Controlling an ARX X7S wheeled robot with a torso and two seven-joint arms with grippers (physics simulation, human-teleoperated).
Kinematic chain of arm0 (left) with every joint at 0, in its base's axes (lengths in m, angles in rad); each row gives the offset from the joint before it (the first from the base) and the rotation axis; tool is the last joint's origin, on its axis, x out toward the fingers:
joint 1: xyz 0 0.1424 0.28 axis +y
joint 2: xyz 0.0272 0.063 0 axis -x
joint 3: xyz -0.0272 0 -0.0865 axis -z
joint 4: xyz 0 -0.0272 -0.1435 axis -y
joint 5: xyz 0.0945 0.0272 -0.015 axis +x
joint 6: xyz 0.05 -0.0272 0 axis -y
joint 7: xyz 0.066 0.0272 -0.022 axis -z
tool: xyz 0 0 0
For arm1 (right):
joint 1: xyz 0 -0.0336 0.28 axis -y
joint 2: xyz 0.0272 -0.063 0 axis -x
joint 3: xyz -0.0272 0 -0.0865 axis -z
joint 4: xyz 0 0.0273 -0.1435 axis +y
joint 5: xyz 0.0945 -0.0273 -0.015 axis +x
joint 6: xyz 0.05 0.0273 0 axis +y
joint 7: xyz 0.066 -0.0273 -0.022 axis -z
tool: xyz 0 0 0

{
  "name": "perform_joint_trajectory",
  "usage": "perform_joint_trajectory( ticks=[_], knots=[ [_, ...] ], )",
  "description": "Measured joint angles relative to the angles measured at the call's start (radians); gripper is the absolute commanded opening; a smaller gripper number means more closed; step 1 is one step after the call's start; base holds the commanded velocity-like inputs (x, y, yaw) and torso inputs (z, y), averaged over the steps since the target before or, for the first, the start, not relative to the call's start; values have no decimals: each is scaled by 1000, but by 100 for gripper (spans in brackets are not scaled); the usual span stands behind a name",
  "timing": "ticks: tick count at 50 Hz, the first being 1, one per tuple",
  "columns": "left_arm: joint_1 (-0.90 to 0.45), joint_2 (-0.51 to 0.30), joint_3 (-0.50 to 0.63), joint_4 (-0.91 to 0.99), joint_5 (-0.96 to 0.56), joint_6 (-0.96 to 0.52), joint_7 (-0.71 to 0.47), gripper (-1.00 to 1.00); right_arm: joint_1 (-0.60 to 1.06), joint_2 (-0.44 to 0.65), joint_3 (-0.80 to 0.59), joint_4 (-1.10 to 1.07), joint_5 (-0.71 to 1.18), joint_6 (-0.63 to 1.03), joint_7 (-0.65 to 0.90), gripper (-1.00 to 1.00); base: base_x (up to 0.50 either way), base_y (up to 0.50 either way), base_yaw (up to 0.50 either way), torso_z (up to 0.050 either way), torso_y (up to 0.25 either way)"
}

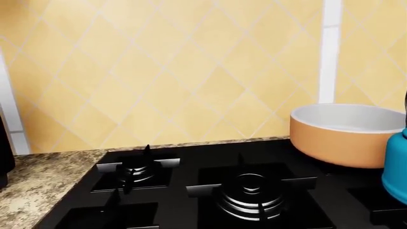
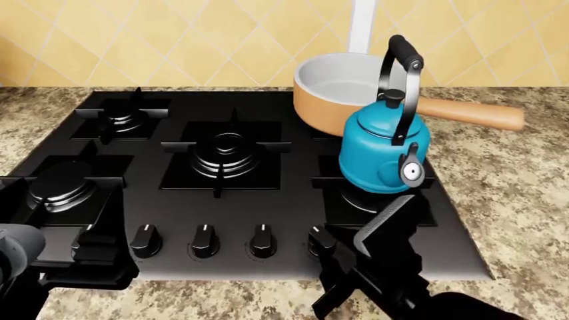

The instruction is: Pick the kettle from the counter and place it on a stove burner. Then turn the burner on.

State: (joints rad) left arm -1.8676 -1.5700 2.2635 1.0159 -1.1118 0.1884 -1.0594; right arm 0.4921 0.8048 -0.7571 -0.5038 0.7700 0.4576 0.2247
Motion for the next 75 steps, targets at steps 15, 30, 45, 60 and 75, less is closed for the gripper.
perform_joint_trajectory(
  ticks=[15,30,45,60,75],
  knots=[
    [10,0,-4,-4,3,8,1,100,11,2,-10,46,-30,-52,-87,-100,3,2,4,0,0],
    [24,0,-4,-9,13,17,3,100,9,9,-11,53,-71,-79,-101,100,3,2,4,0,0],
    [35,0,-8,-9,17,20,3,100,-13,77,42,-54,-40,-72,-56,100,0,0,0,0,0],
    [37,0,-18,-1,18,19,-1,100,-35,235,173,-251,117,-89,67,100,0,0,0,0,0],
    [62,0,-3,19,81,52,-34,100,-185,457,288,-395,184,-255,184,100,0,0,0,0,0]
  ],
)
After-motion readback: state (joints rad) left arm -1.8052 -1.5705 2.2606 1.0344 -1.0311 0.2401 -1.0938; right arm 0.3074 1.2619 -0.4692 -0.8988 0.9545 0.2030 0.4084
